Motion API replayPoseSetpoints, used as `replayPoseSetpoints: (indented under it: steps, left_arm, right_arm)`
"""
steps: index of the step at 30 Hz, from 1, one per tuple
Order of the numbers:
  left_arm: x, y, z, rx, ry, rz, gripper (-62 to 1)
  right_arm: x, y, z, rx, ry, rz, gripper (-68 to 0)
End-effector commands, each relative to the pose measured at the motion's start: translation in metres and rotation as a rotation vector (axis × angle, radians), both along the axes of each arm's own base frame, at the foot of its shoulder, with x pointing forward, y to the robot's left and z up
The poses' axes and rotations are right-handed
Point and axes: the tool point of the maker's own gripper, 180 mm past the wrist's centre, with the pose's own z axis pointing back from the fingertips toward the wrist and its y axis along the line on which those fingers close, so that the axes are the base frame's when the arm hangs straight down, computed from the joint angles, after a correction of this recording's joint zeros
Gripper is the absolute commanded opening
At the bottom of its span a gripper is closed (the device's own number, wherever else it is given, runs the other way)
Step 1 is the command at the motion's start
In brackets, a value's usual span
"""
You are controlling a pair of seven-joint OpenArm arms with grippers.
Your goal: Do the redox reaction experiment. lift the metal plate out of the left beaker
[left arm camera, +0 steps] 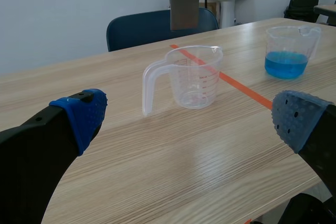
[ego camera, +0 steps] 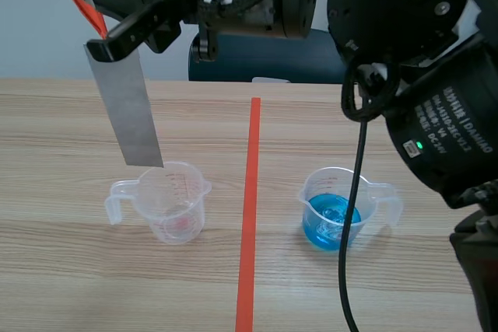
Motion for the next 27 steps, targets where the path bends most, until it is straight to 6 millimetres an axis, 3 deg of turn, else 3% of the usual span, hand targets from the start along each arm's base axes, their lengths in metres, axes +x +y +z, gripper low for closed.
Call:
replayPoseSetpoints:
  steps: [1, 27]
  left_arm:
    - [-0.0011, 0.0023, 0.0102, -0.018, -0.043, -0.008, 1.4]
    - [0.0014, 0.0077, 0.0122, -0.028, -0.05, 0.025, 1.4]
  right_arm:
    - [0.0005, -0.002, 0.019, 0.032, -0.043, -0.002, -67.3]
    - [0.0041, -0.0046, 0.0238, 0.038, -0.033, -0.04, -67.3]
